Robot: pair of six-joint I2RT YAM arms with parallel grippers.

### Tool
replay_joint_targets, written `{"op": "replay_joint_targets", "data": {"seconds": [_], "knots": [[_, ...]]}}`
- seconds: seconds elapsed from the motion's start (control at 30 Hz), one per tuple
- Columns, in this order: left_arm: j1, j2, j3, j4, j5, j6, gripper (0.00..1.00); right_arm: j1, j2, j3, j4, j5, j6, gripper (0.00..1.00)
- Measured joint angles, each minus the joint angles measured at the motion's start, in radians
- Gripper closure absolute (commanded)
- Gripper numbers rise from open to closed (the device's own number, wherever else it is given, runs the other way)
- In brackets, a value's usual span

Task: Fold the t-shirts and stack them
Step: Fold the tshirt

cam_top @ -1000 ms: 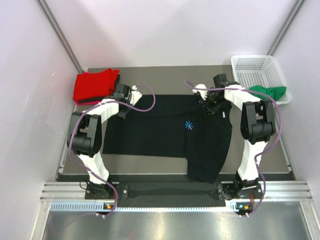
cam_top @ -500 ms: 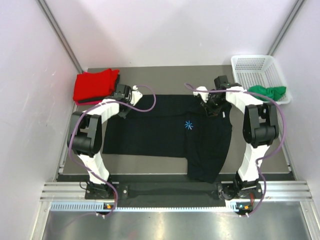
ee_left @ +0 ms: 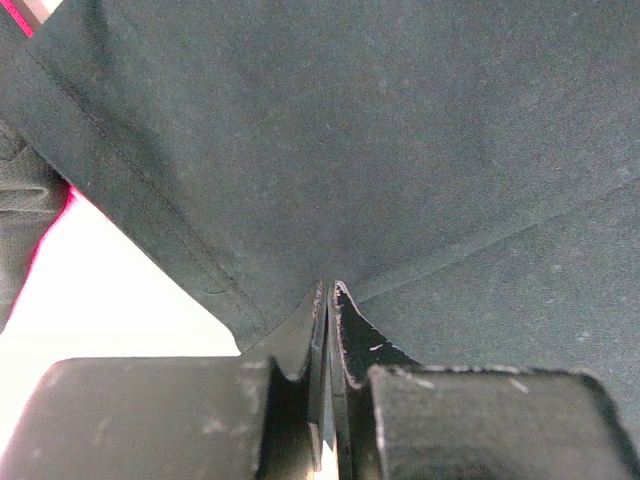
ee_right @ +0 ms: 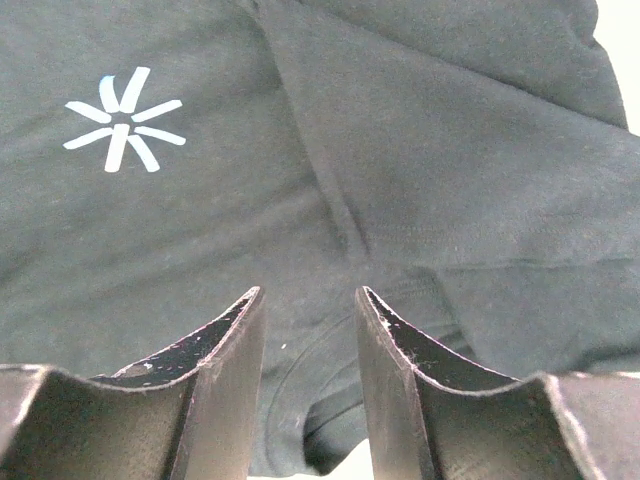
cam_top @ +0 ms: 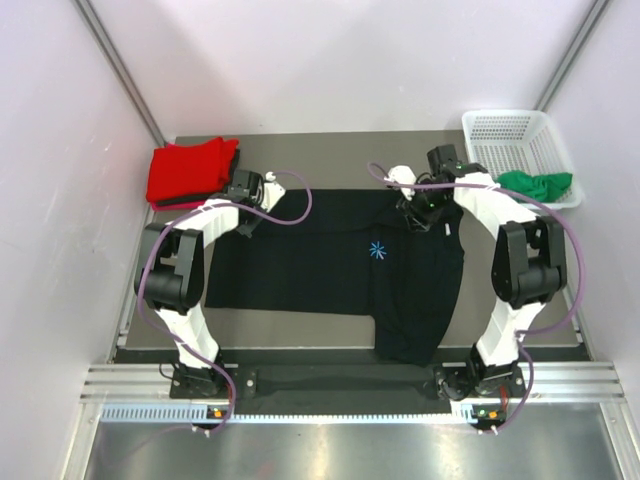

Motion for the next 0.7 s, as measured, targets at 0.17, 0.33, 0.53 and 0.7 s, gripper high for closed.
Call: {"op": "replay_joint_targets", "data": {"seconds": [0.17,0.33,0.53,0.7], "knots": [[0.0,0.0,0.0,0.0,-0.001,0.0,0.96,0.0,0.07,0.0,0.039,0.025,-0.003,0.6],[0.0,0.0,0.0,-0.001,-0.003,0.001,0.96,0.0,0.133,0.002,0.061,0.047,-0.007,0.61],[0.0,0.0,0.0,-0.001,-0.005,0.001,0.96,0.0,0.17,0.011,0.077,0.062,-0.014,0.62],[0.0,0.0,0.0,-0.002,-0.005,0.001,0.96,0.0,0.172,0.011,0.088,0.067,-0.02,0.65]]}}
